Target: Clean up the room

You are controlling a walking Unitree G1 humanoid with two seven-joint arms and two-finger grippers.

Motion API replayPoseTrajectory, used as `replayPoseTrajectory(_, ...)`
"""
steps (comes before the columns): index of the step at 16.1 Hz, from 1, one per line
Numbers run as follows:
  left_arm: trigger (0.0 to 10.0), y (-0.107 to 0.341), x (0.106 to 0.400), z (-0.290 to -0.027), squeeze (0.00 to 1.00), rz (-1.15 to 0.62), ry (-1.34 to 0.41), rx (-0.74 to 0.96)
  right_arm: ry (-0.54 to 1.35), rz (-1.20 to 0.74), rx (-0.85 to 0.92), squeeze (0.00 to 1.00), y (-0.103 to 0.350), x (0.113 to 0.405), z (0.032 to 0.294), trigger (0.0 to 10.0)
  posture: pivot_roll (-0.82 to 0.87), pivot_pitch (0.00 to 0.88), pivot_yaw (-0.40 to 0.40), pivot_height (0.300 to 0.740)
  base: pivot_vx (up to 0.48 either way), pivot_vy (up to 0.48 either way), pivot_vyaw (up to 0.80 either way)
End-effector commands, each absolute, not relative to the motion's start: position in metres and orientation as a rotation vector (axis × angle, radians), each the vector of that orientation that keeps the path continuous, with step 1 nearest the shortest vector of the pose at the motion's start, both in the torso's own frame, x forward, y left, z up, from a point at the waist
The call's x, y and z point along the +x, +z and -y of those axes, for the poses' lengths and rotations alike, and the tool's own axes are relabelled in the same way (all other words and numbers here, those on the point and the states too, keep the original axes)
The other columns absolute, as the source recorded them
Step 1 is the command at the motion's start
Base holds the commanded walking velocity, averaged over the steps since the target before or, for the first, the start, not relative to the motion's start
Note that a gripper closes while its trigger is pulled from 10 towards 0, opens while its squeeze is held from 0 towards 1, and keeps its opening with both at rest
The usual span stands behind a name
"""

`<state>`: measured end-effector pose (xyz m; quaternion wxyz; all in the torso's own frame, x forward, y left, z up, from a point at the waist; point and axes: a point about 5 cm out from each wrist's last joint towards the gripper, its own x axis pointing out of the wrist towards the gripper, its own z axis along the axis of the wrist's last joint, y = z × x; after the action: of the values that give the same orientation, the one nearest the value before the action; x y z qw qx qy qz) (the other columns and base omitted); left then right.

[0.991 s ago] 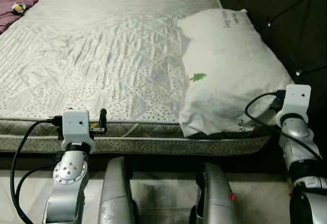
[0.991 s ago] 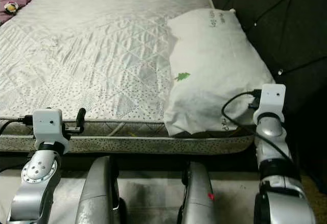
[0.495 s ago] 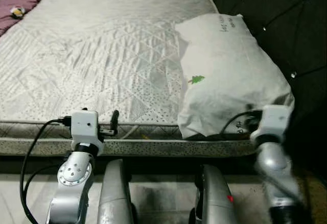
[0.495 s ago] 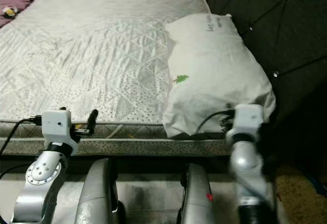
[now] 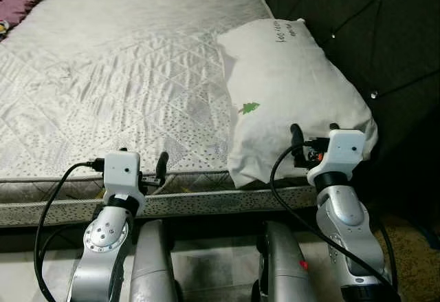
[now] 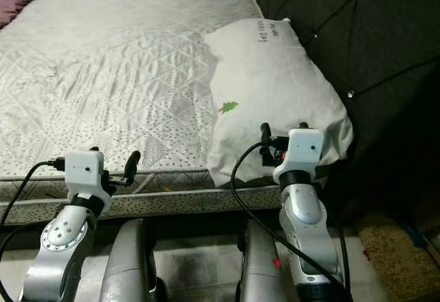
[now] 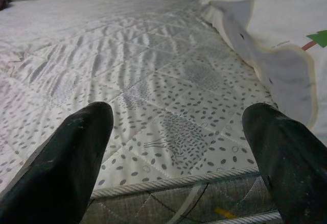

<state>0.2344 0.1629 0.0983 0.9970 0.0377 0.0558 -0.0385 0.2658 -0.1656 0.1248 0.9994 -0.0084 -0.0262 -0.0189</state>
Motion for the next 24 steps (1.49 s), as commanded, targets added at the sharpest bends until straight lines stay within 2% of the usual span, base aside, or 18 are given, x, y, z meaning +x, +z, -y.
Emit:
replayPoseTrajectory(1,10.0,0.102,0.235,-0.163,0.0,-0.099,-0.079,0.08,-0.043,0.064,-0.017,0.0,0.13,0.267,0.166,10.0,0.03,0.0,0.017,0.606,0.0,0.0,0.0)
replayPoseTrajectory(7,10.0,0.098,0.233,-0.161,0.0,-0.118,-0.077,0.082,-0.06,0.037,-0.025,0.0,0.133,0.271,0.175,10.0,0.02,0.0,0.014,0.691,0.0,0.0,0.0)
replayPoseTrajectory(12,10.0,0.098,0.237,-0.157,0.0,-0.112,-0.075,0.097,-0.073,0.028,-0.026,0.0,0.134,0.274,0.178,10.0,0.02,0.0,0.01,0.74,0.0,0.0,0.0)
replayPoseTrajectory(17,10.0,0.1,0.242,-0.154,0.0,-0.108,-0.077,0.043,-0.086,0.013,-0.017,0.0,0.133,0.279,0.181,10.0,0.01,0.0,0.004,0.74,0.0,0.0,0.0)
replayPoseTrajectory(19,10.0,0.1,0.242,-0.153,0.0,-0.109,-0.08,0.032,-0.089,-0.013,-0.004,0.0,0.128,0.277,0.18,10.0,0.01,0.0,0.002,0.74,0.0,0.465,0.0)
replayPoseTrajectory(24,10.0,0.099,0.242,-0.153,0.0,-0.115,-0.085,0.016,-0.072,-0.029,-0.006,0.0,0.125,0.274,0.178,10.0,0.01,0.0,0.0,0.74,0.0,0.48,-0.77)
